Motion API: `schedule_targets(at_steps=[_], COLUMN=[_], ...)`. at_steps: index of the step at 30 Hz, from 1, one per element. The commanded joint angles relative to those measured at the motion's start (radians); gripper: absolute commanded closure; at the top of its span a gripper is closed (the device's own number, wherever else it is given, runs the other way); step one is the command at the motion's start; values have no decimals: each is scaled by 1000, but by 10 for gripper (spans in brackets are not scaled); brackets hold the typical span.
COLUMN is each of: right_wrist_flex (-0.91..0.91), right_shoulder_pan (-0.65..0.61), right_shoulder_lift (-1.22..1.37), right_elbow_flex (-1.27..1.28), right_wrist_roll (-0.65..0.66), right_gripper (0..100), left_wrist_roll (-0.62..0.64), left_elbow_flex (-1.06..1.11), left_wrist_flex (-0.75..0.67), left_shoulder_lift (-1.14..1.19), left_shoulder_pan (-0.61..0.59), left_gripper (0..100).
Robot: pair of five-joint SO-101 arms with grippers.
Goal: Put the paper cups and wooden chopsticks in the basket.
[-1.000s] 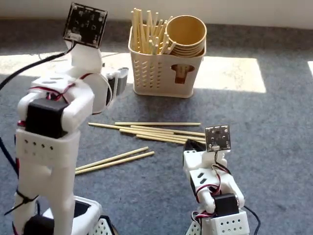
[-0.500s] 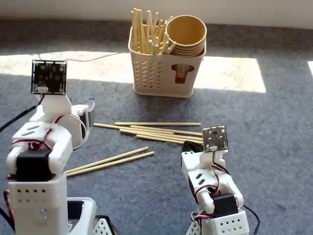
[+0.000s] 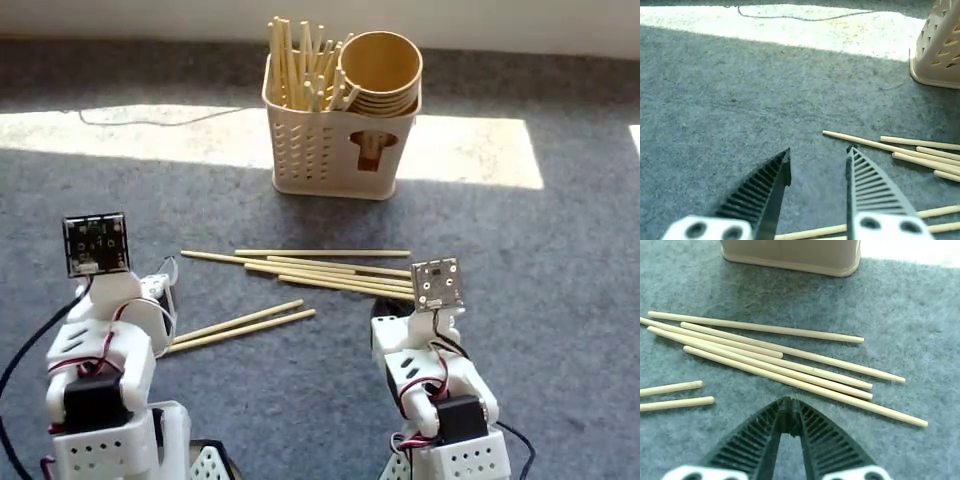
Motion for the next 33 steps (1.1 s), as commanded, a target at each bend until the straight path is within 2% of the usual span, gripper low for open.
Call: schedule_targets(at_steps=[1, 4, 12, 19, 31, 33], right_wrist_flex=[7, 12, 58, 59, 48, 27], right_shoulder_pan=[-12, -12, -64, -170, -294, -325], right_shoulder_lift=[-10, -8, -8, 30, 673, 765], right_elbow_flex=[-77, -90, -202, -278, -636, -674], right_wrist_roll=[21, 78, 86, 84, 86, 80], right_gripper=[992, 992, 992, 991, 990, 956], left_wrist_roll=[6, 6, 6, 6, 6, 6], left_elbow_flex=[110, 189, 372, 522, 522, 522], left_wrist_flex=[-38, -38, -44, -166, -169, -169], left_shoulder_lift=[-108, -173, -349, -338, -337, -337], left_shoulder_pan=[-74, -88, -88, -148, -154, -154], left_gripper=[815, 816, 819, 819, 819, 819])
